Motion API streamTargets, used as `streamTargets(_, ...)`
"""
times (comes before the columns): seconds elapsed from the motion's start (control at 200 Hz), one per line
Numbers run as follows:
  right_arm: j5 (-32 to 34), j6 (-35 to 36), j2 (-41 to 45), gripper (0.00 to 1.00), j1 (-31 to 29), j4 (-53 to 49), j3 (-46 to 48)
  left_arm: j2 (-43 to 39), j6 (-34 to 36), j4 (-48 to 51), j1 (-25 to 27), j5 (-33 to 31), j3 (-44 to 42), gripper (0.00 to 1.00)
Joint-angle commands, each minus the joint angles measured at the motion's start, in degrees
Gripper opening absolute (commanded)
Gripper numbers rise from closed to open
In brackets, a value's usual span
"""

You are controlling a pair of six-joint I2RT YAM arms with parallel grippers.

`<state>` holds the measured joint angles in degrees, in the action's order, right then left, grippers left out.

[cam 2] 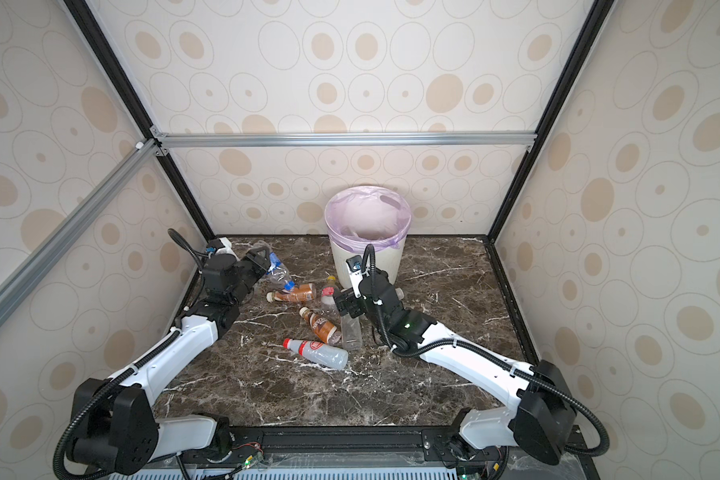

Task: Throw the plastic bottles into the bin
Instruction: 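Carry the blue-labelled bottle over the bin with the left gripper and open it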

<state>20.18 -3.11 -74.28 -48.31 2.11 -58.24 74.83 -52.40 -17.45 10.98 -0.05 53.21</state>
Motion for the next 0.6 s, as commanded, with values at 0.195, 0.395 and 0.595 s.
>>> streamTargets(0.195, 1.6, 2.5, 3.0, 0.99, 0.1, -2.5, -4.3, 7.1, 7.8, -10.0, 4.0, 1.4, 20.4, 0.48)
streamTargets(0.395, 2.2, 3.4, 5.4, 0.99, 0.9, -4.0, -5.9, 12.7, 14.3, -17.4, 9.6, -0.3, 30.8, 0.49)
streamTargets(0.595, 2.6, 3.4, 8.7, 0.99, 2.8, -5.7, -6.4, 17.3, 22.3, -24.3, 15.1, -0.9, 39.2, 0.49)
